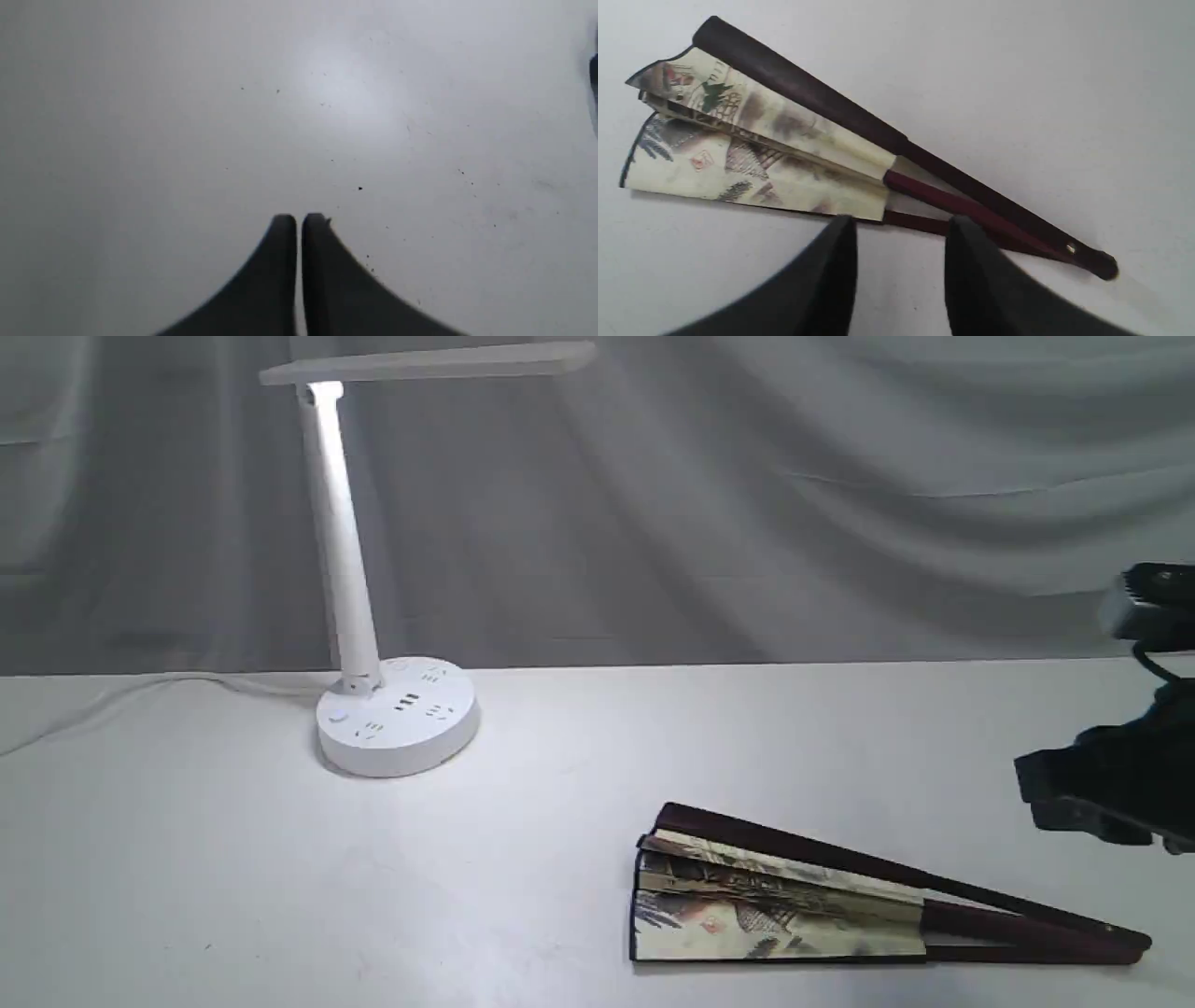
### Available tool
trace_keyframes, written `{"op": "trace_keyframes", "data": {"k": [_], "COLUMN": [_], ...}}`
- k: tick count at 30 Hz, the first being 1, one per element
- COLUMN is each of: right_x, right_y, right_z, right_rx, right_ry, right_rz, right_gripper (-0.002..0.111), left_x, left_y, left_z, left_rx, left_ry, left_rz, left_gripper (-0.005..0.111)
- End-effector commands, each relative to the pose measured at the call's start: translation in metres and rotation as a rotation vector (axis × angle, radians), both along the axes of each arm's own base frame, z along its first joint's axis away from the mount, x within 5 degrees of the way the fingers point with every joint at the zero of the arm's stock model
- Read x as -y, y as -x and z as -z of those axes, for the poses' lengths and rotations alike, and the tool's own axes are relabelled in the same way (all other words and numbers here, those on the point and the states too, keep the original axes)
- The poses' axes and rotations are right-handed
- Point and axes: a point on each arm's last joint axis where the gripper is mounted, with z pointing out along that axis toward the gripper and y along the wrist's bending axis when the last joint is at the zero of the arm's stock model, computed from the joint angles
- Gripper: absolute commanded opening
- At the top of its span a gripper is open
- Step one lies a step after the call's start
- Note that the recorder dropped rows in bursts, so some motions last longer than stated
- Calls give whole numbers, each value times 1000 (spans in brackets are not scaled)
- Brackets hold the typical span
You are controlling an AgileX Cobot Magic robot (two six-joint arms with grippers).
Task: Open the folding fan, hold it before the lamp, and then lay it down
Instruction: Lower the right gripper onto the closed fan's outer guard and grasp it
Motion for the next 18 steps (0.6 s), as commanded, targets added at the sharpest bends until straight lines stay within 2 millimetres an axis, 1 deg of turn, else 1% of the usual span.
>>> {"op": "trace_keyframes", "data": {"k": [1,5,10,13,15,18], "right_x": [-2,-12,-45,-59,-68,-80], "right_y": [-17,-31,-55,-69,-79,-92], "right_z": [4,8,12,18,25,37], "right_rx": [-20,-32,-20,-42,-81,-134], "right_ry": [-27,1,87,106,104,121], "right_rz": [-76,-173,-368,-416,-450,-505], "right_gripper": [33,33,34,40,47,48], "left_x": [4,4,4,4,4,4], "left_y": [-6,-7,-7,-7,-7,-7], "left_z": [4,7,7,7,7,7], "left_rx": [-27,-52,-50,-50,-50,-50], "left_ry": [11,10,8,8,8,8], "left_rz": [47,53,54,54,54,54], "left_gripper": [2,2,2,2,2,2]}}
